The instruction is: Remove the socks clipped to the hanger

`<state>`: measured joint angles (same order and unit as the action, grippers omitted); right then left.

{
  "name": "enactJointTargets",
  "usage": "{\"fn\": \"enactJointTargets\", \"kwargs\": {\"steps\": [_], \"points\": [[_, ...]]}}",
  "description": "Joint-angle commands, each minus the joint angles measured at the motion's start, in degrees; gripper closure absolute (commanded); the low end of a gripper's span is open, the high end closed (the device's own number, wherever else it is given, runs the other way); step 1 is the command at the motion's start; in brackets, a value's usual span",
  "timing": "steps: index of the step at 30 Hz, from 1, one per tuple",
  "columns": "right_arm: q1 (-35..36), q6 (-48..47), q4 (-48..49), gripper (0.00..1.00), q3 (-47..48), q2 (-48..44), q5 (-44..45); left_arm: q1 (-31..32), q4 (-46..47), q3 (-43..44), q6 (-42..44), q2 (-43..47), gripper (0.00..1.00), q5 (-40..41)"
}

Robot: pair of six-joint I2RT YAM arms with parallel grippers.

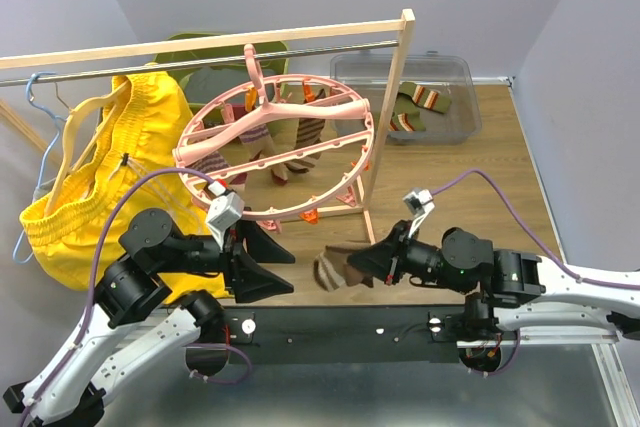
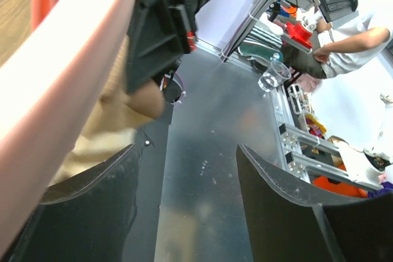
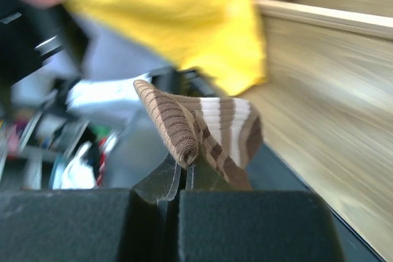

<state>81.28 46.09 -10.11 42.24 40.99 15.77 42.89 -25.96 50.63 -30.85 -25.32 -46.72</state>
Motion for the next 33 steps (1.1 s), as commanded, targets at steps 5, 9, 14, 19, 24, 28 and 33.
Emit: {"fn": "enactJointTargets", "kwargs": {"steps": [5,9,14,19,24,28,33], "points": [[-0.2,20.3,-31.9,0.99,2.7,4.3,26.3,0.1,0.3,0.3,1.5,-1.0,0.28,1.2],[-3.6,19.5,-36.6,0.99,6.0,10.8,24.4,0.1,0.4,0.4,1.7,-1.2,0.27,1.5],[-17.3,12.8,-34.3,0.99,4.9,11.3,16.7,0.1,0.6,0.1,0.9,-1.0,0.27,1.8],[-36.5,3.0,-28.7,0.99,7.3,13.8,3.8,0.1,0.3,0.3,0.6,-0.6,0.27,1.9],[-55.8,-10.8,-31.0,0.99,21.1,22.5,-4.1,0.1,0.1,0.7,0.1,0.0,0.28,3.0],[-70.1,-17.2,-29.0,0.99,34.6,30.4,-14.3,0.1,-0.8,1.5,0.1,1.4,0.29,3.6],[-76.4,-20.2,-30.4,0.99,52.1,47.6,-19.7,0.1,-2.0,2.4,-1.1,3.5,0.32,5.7]]}}
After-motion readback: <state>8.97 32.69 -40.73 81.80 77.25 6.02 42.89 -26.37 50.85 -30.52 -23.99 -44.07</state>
